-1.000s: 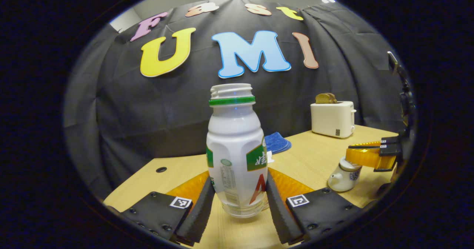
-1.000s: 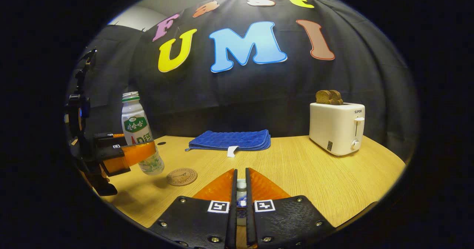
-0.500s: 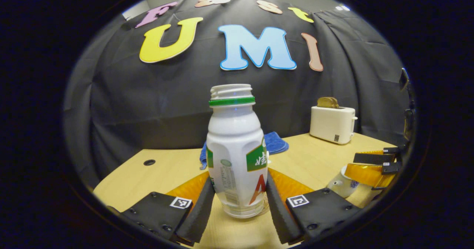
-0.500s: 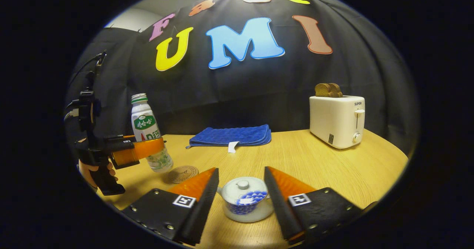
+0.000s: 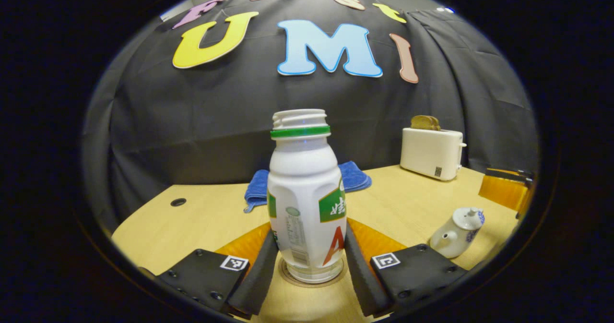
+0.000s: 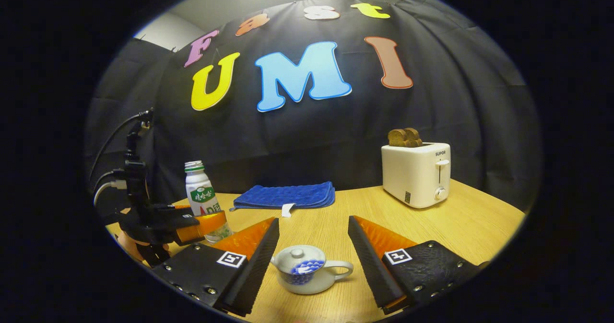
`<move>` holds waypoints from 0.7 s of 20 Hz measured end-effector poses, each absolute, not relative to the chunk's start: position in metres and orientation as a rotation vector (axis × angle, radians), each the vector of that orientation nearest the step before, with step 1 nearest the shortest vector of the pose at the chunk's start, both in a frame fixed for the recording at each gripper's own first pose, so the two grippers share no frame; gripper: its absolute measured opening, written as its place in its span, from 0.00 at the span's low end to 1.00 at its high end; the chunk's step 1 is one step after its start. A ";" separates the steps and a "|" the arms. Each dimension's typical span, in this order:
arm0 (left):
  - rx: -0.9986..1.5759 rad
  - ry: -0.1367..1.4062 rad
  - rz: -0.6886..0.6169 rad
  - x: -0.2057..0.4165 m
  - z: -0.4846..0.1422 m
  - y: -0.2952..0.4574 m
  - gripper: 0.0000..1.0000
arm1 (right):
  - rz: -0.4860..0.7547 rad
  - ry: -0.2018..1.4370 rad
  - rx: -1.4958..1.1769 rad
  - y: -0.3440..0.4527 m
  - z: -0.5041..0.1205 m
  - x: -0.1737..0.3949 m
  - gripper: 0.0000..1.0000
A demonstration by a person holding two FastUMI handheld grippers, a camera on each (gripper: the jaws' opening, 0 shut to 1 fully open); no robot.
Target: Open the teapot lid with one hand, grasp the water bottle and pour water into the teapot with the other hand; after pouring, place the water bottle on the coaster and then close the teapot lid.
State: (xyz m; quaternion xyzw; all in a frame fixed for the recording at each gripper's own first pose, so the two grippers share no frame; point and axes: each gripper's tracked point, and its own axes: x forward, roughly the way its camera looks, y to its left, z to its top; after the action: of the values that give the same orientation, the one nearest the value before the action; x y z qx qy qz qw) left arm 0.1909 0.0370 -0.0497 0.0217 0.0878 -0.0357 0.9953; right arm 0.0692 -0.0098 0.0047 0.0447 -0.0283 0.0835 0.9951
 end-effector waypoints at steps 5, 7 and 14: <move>0.034 0.158 -0.065 0.197 -0.049 0.037 0.75 | 0.153 -0.065 0.129 -0.018 0.009 0.069 0.90; 0.022 0.154 -0.060 0.197 -0.048 0.039 0.84 | 0.153 -0.062 0.133 -0.019 0.008 0.069 0.89; 0.016 0.191 -0.033 0.192 -0.059 0.039 0.84 | 0.167 -0.047 0.112 -0.013 0.004 0.071 0.90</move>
State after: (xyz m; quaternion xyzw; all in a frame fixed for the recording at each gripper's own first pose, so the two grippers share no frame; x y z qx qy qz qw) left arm 0.1916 0.0395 -0.0593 0.0081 0.0955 -0.0166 0.9953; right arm 0.0706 -0.0131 0.0036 0.0560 -0.0236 0.0831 0.9947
